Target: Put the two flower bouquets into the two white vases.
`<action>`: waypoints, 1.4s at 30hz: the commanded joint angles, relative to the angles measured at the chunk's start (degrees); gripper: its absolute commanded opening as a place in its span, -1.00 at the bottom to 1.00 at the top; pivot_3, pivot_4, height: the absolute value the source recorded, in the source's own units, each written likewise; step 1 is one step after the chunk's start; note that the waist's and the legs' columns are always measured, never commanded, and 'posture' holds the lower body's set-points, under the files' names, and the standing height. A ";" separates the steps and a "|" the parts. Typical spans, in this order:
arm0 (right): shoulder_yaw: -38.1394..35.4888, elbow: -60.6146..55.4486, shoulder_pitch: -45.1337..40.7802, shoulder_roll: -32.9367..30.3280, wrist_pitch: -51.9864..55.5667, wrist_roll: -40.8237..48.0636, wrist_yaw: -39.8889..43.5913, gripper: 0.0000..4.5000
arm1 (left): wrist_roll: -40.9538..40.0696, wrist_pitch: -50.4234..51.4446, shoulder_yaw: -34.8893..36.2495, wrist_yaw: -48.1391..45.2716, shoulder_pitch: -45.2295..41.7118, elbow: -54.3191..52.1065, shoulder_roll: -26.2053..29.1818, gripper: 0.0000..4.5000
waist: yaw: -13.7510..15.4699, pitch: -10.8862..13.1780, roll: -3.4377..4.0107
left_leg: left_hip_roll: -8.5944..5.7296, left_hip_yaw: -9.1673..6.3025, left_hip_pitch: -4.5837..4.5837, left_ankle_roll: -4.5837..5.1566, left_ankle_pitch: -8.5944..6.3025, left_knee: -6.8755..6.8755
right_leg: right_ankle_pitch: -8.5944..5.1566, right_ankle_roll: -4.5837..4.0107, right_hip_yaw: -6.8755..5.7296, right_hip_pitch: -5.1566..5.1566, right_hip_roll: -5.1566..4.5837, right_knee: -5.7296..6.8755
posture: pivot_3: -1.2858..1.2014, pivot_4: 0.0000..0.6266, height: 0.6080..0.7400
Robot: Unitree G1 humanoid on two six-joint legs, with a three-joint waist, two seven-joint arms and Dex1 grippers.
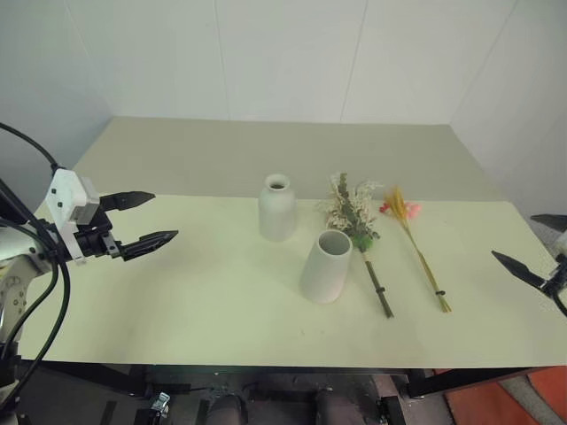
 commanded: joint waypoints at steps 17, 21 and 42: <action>8.76 -1.37 -12.03 -11.51 35.09 12.98 -2.76 0.98 | 0.25 -1.02 -0.38 -1.76 -2.86 1.32 1.72 1.00 | -0.41 0.01 -0.05 | 0.05 0.05 0.09 0.00 0.00 -0.02 | 0.02 -0.10 0.06 -0.03 0.03 0.00 | 0.03 -0.52 1.00; 28.51 4.49 -29.81 -11.81 43.61 8.53 -5.38 0.98 | -1.02 -0.59 -1.68 -3.67 -5.17 1.14 1.85 1.00 | -0.44 0.04 -0.04 | 0.04 0.06 -0.02 0.00 0.00 -0.06 | 0.03 -0.14 0.10 -0.15 0.04 -0.02 | 0.03 -0.52 1.00; 63.48 71.27 -75.57 11.89 30.15 -19.79 2.55 0.81 | 0.42 1.66 0.49 -2.35 0.25 -4.93 3.28 1.00 | -0.33 0.10 0.00 | 0.04 0.13 -0.96 0.02 0.01 0.02 | 0.50 -0.06 0.18 -1.10 0.14 0.15 | 0.03 -0.52 1.00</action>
